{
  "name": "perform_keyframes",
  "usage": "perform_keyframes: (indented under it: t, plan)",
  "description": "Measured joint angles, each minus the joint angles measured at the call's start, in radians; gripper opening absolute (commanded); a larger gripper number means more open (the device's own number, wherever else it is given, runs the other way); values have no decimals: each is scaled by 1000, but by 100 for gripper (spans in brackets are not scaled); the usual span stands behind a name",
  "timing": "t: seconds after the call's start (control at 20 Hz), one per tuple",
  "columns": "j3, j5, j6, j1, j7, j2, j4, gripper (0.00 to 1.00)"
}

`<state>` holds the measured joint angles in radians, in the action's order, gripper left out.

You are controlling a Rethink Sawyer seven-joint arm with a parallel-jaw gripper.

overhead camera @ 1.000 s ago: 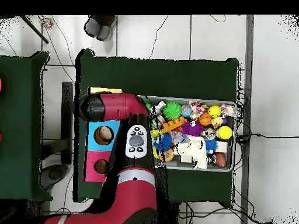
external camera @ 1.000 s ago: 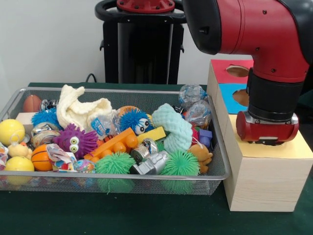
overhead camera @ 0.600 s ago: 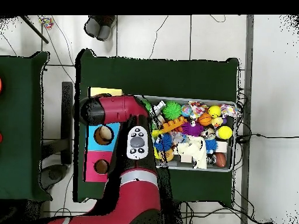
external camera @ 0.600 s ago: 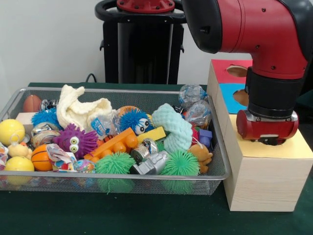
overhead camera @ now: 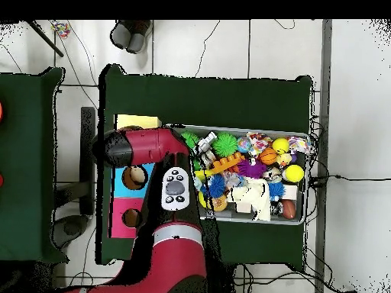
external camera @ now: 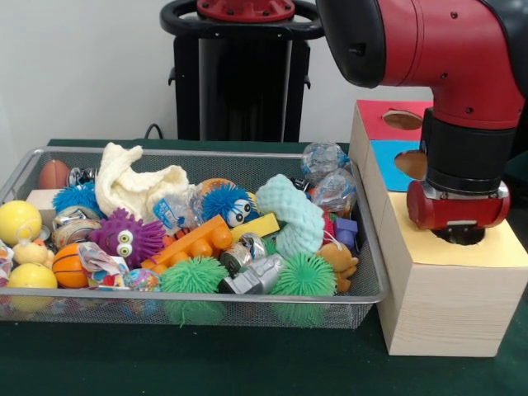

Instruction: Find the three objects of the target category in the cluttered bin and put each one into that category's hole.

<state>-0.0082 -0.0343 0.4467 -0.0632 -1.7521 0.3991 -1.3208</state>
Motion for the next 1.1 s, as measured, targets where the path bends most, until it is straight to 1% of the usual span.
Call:
perform_keyframes:
  t: [0.3, 0.55, 0.6, 0.85, 1.1]
  plan:
    - [4, 0, -12, 3, 0, 23, -27, 100]
    - [7, -1, -11, 5, 0, 58, -56, 100]
    - [7, -1, -11, 5, 0, 78, -71, 100]
    - [7, -1, 1, 4, 0, 122, -100, 100]
    - [8, -1, 17, 4, 0, 145, -117, 100]
